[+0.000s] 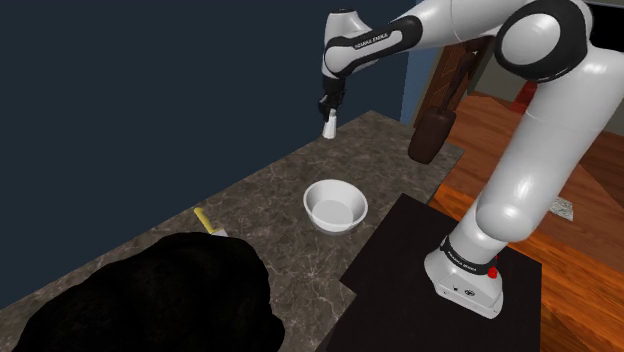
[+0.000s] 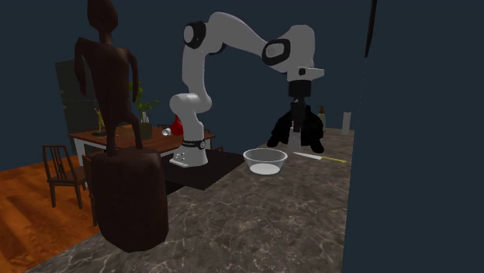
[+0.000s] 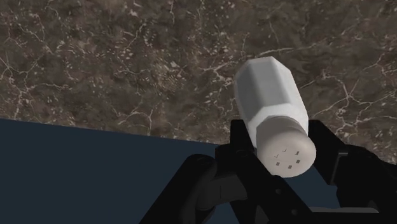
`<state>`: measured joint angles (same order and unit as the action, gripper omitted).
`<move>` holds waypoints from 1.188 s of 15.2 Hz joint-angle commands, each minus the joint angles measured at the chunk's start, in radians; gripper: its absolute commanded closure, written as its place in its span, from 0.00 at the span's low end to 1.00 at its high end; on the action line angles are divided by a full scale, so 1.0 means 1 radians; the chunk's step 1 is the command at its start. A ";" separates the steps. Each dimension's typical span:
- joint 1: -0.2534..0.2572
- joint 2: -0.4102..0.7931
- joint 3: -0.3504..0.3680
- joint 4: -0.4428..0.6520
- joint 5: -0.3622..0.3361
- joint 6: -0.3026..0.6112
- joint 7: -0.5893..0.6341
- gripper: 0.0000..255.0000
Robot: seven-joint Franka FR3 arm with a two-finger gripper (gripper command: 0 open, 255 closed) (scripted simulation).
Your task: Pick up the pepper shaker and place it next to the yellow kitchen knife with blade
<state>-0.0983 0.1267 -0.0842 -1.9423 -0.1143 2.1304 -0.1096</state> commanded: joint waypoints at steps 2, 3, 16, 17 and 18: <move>0.040 0.027 0.029 0.039 -0.006 -0.019 0.072 1.00; 0.052 0.039 0.038 0.055 -0.008 -0.026 0.093 1.00; 0.220 0.268 0.128 0.392 -0.037 -0.165 0.344 1.00; 0.234 0.292 0.133 0.430 -0.040 -0.181 0.361 1.00; 0.248 0.318 0.137 0.470 -0.042 -0.197 0.377 1.00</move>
<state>0.1369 0.4227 0.0488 -1.5108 -0.1544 1.9520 0.2518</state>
